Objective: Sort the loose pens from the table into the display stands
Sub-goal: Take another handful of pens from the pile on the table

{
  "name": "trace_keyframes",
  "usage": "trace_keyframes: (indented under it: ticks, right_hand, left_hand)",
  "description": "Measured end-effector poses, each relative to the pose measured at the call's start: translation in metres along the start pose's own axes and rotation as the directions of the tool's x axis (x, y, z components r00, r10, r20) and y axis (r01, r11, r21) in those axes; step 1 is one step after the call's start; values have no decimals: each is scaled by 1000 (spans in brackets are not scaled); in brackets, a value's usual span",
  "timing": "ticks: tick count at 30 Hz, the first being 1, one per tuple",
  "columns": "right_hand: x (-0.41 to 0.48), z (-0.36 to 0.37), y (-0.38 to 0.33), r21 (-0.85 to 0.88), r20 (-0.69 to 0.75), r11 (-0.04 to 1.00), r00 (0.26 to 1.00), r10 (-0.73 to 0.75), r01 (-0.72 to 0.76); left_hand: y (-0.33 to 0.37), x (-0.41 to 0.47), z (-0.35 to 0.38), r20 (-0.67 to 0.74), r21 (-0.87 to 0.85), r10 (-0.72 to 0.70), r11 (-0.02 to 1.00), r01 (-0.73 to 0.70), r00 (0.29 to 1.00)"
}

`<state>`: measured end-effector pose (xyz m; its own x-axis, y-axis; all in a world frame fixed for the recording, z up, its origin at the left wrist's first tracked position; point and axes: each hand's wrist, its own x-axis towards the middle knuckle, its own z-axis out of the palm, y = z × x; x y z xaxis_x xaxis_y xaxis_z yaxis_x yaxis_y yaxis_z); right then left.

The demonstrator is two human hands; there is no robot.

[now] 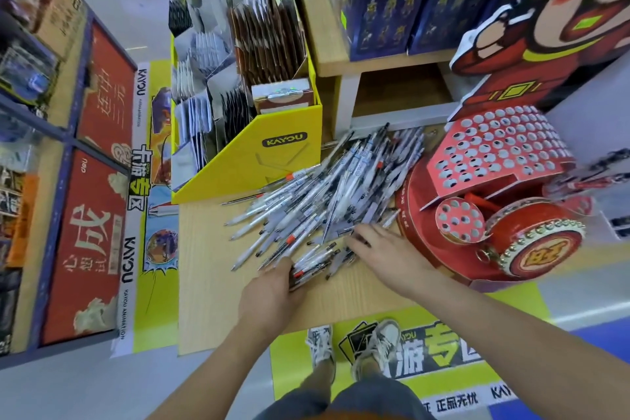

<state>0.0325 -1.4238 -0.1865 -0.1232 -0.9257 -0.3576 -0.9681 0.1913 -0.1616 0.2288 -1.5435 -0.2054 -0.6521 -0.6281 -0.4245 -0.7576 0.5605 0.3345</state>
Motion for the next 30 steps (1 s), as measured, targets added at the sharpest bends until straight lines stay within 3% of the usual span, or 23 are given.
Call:
trace_keyframes:
  ticks: [3, 5, 7, 8, 9, 10, 11, 12, 13, 15, 17, 19, 22, 24, 26, 30]
  right_hand:
    - [1, 7, 3, 6, -32, 999, 998, -50, 50]
    - [1, 13, 1, 56, -122, 997, 992, -36, 43]
    - [-1, 13, -7, 219, -232, 975, 968, 99, -47]
    - [-1, 10, -16, 386, -263, 916, 939, 224, -110]
    - [0, 4, -27, 610, -227, 776, 904, 361, -157]
    - [1, -3, -40, 831, -111, 531, 884, 455, -168]
    - [2, -10, -53, 970, 52, 188, 890, 453, -153]
    - [4, -13, -65, 980, 193, -113, 898, 395, -161]
    - [6, -12, -75, 937, 287, -299, 889, 356, -183]
    - [5, -8, -86, 866, 400, -462, 819, 412, -190]
    - [1, -7, -83, 829, 459, -543, 712, 531, -130]
    - [-9, -6, -68, 834, 467, -548, 607, 643, -61]
    - [-26, -5, -43, 875, 426, -484, 486, 763, -6]
    - [-35, -2, -36, 885, 423, -465, 473, 772, -32]
    - [-40, 4, -36, 878, 442, -472, 497, 747, -72]
    - [-46, 17, -39, 825, 505, -563, 519, 690, -55]
  left_hand:
    - [2, -3, 2, -10, -137, -6, 991, 5, 1000]
    - [9, -6, -3, 5, -388, -57, 920, 54, 998]
    - [21, -7, -13, 96, -688, -133, 708, 162, 986]
    - [27, -7, -18, 146, -770, -157, 601, 212, 977]
    - [32, -7, -20, 165, -805, -149, 551, 221, 975]
    - [37, -7, -20, 159, -800, -120, 566, 199, 980]
    - [43, -8, -19, 134, -761, -79, 630, 154, 988]
    - [48, -9, -17, 96, -660, -28, 746, 85, 995]
    - [53, -11, -13, 64, -504, 39, 864, -2, 997]
    - [65, -18, -7, 36, -223, 175, 961, -163, 984]
    - [73, -21, -6, 33, -188, 277, 945, -266, 960]
    - [73, -19, -9, 44, -280, 399, 885, -372, 916]
    - [66, -5, -7, -60, -328, 322, 887, -324, 945]
    - [75, 9, -3, -123, -104, 263, 955, -276, 957]
    - [92, 22, 3, -83, 89, 278, 959, -270, 957]
    - [117, 42, 14, -52, 223, 284, 938, -266, 958]
